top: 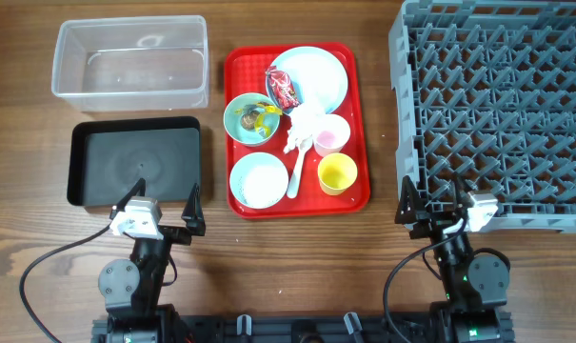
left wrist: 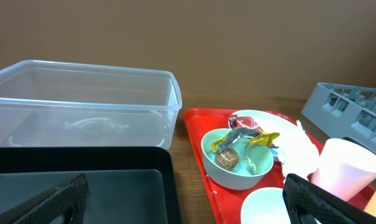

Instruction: Sort waste into correct bins and load items into the dishwasher rack

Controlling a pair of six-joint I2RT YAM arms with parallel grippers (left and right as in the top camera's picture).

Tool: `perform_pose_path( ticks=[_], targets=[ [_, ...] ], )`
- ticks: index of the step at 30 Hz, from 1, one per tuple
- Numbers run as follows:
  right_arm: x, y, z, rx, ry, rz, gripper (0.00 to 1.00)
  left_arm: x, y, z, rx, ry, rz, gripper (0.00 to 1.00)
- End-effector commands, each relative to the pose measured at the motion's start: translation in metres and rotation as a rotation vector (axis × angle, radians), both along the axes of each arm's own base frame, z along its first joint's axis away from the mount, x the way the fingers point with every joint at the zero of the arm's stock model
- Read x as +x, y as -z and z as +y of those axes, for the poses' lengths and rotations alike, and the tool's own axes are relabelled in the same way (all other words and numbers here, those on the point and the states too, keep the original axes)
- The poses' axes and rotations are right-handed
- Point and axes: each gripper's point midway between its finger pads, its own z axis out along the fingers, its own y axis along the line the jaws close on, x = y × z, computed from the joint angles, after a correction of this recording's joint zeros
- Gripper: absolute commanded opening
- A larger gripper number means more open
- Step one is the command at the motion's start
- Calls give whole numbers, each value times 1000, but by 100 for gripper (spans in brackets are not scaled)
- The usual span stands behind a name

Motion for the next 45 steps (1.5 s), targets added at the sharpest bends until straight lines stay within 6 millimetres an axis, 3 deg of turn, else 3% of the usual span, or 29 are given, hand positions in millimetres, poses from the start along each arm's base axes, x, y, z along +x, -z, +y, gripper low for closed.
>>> perform_pose_path(
  ticks=[1, 16, 20, 23, 29, 33, 38, 42, 45],
  targets=[
    [0, -2, 1, 8, -7, -10, 100, 0, 2, 4, 13, -20, 0, 100],
    [0, -2, 1, 8, -6, -10, 100, 0, 2, 4, 13, -20, 0, 100],
    [1, -5, -11, 2, 62, -21, 100, 0, 1, -1, 10, 10, -3, 100],
    [0, -13, -8, 15, 46, -55, 100, -5, -15, -24, 7, 142, -67, 100],
    [-10, -44, 22, 27, -137, -137, 100, -3, -44, -25, -33, 149, 21, 100],
    [-17, -77, 24, 24, -149, -188, 100, 21, -79, -31, -55, 200, 120, 100],
    [-13, -109, 29, -46, -176, -115, 100, 55, -102, -32, -89, 213, 358, 100],
    [9, -136, 39, -53, -234, 0, 100, 82, -113, -42, 6, 257, 509, 100],
    [32, -150, 54, -40, -315, 114, 100, 105, -109, -52, 40, 269, 617, 100]
  ],
)
